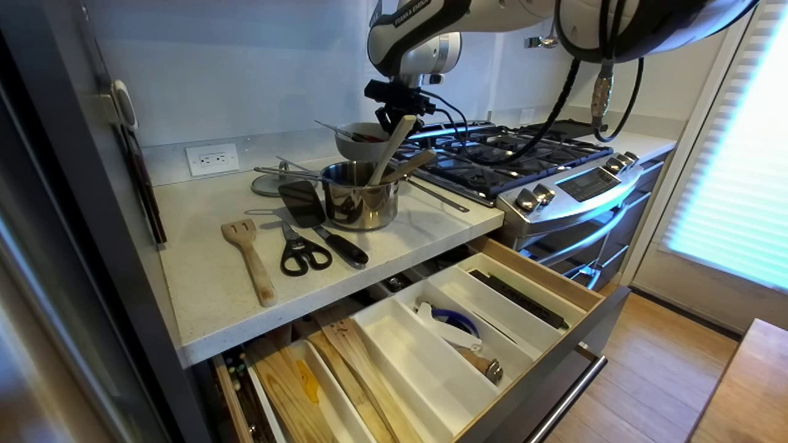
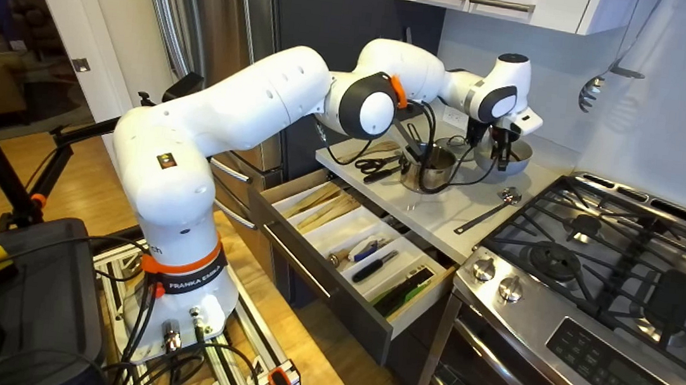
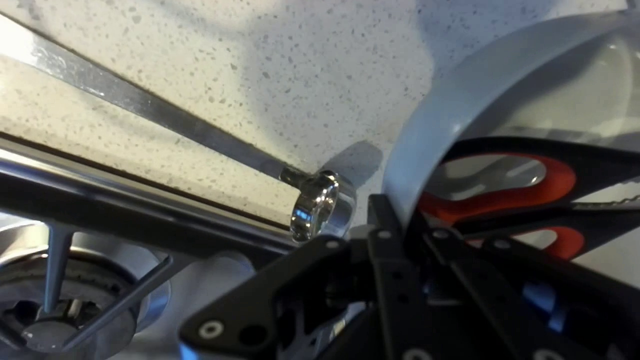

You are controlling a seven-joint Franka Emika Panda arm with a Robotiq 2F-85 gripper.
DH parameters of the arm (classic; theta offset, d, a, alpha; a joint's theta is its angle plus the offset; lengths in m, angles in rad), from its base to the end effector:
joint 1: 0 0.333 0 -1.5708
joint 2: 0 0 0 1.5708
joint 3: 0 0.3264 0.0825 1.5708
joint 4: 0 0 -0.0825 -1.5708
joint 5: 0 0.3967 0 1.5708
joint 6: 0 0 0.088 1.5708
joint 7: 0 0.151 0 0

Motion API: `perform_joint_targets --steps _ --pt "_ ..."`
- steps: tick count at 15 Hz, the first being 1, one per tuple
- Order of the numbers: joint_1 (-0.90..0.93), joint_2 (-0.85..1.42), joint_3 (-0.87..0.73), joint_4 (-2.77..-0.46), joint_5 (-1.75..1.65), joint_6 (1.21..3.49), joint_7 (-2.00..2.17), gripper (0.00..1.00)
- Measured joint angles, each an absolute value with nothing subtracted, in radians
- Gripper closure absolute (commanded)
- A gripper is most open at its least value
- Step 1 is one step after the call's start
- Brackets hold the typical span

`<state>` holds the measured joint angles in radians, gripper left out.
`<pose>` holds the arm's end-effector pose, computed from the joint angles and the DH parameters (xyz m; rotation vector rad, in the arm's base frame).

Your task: Put the grey bowl on the front left plate of the stove

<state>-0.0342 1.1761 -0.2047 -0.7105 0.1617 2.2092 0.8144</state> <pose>0.8616 -0.1071 0.2294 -2.6757 1.4123 -0.5023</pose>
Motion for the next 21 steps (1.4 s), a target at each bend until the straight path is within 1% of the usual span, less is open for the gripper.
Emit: perform_joint_targets --steps 4,11,12,13,16,17,21 --pt "-0.013 1.101 -0.243 -0.789 0.16 2.135 0.842 0.98" --pt "0.058 0.909 -0.339 -1.095 0.14 2.128 1.099 0.98" --pt "0.065 0.879 -0.339 -1.14 0.117 2.128 1.158 0.98" --pt "0.071 0.85 -0.336 -1.185 0.1 2.129 1.2 0.93" --pt "0.077 0.777 -0.311 -1.295 0.087 2.16 1.214 0.93" --pt "0.08 0.765 -0.308 -1.312 0.086 2.163 1.214 0.98" --pt "0.069 0.759 -0.29 -1.332 0.074 2.168 1.217 0.98"
